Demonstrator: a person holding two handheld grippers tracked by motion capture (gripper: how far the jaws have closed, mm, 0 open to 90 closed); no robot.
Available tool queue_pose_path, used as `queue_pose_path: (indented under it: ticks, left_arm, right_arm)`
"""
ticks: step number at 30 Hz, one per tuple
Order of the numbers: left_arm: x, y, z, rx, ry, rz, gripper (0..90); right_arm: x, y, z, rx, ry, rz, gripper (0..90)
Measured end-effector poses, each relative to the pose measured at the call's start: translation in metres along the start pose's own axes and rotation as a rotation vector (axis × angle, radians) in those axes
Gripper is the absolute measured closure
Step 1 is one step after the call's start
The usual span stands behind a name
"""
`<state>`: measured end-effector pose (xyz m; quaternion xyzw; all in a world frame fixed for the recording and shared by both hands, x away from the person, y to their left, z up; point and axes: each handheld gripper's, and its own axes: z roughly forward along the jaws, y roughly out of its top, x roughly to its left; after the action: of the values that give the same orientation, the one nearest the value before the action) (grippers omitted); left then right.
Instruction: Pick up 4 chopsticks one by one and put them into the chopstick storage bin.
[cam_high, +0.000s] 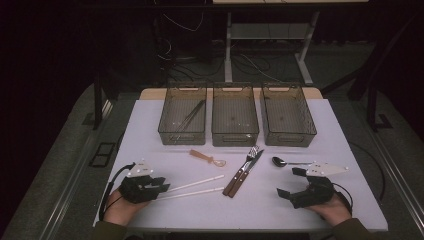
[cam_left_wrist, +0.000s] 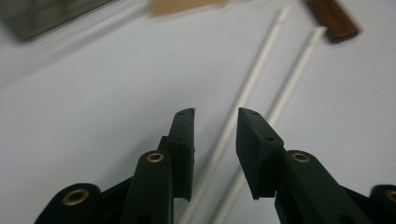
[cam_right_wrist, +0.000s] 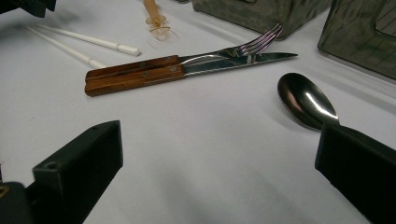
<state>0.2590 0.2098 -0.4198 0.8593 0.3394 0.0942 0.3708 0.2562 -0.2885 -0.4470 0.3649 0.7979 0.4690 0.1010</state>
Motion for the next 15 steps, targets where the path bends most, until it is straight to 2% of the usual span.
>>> queue_pose_path:
  ticks: [4,8,11,15]
  left_arm:
    - [-0.014,0.016,0.016,-0.009,-0.065,0.055,59.9]
    - [-0.026,0.032,0.034,-0.005,-0.100,0.128,51.6]
    - [-0.033,0.042,0.050,0.012,-0.132,0.144,46.1]
    - [-0.038,0.055,0.069,0.038,-0.149,0.174,43.1]
  right_arm:
    - [0.000,0.000,0.000,0.001,0.000,-0.001,1.1]
    - [0.000,0.000,0.000,0.001,0.002,0.000,1.1]
    - [0.000,0.000,0.000,0.002,0.002,0.000,1.1]
    - [0.000,0.000,0.000,0.000,0.002,-0.005,1.1]
